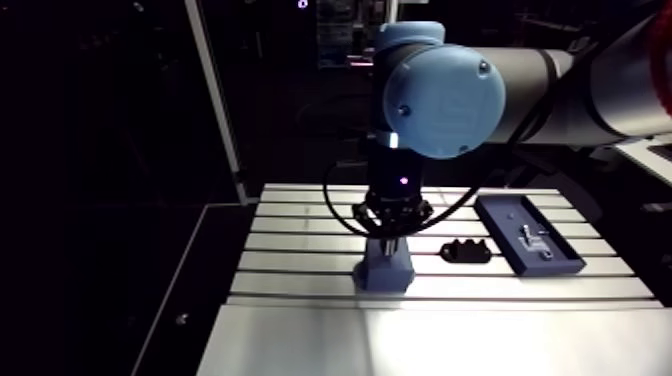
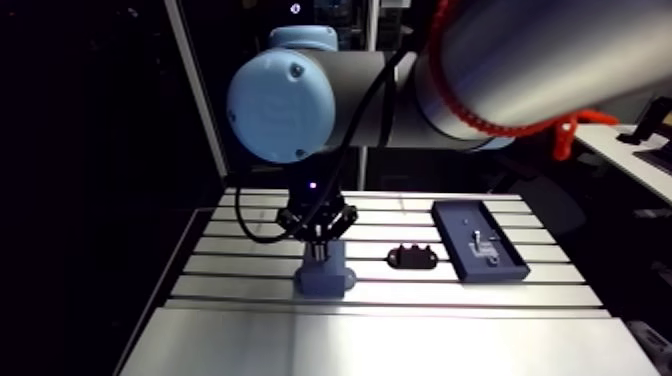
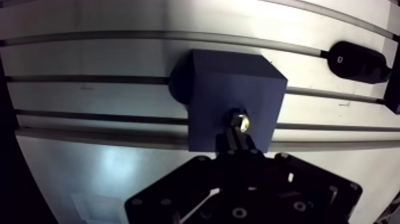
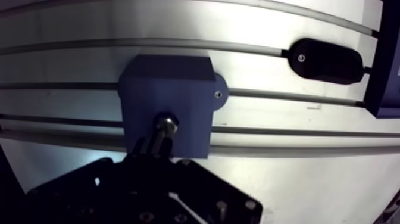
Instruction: Pick up the M10 bolt and insert it into the hex recess until seated.
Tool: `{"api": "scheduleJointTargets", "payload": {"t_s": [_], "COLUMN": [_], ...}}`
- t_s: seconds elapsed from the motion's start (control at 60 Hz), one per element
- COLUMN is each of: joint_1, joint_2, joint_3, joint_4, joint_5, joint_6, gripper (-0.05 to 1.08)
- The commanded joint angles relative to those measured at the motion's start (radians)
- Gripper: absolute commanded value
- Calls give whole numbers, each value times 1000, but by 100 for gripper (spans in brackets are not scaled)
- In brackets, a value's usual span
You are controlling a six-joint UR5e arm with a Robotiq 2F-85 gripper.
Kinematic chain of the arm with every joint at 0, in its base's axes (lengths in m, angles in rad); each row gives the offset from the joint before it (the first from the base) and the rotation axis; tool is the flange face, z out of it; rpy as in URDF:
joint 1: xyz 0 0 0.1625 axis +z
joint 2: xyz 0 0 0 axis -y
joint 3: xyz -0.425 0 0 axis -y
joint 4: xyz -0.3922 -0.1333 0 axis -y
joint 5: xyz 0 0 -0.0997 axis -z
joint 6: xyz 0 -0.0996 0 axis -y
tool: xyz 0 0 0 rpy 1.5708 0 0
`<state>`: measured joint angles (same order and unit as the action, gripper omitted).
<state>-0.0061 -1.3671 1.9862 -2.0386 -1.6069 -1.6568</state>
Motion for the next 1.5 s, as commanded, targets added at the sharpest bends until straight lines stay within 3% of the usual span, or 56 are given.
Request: {"api": "scheduleJointTargets", "payload": {"t_s": [0.017,1.35,1.5], "joint_1": [0,-9,-6], "joint_2": [4,6,-3], "joint_3": [0,-12,-16], "joint_4": [-1,-12,11], "joint_5": [0,3,-9], "joint_6": [-10,-28,-28], "gripper": [108,108,107]}}
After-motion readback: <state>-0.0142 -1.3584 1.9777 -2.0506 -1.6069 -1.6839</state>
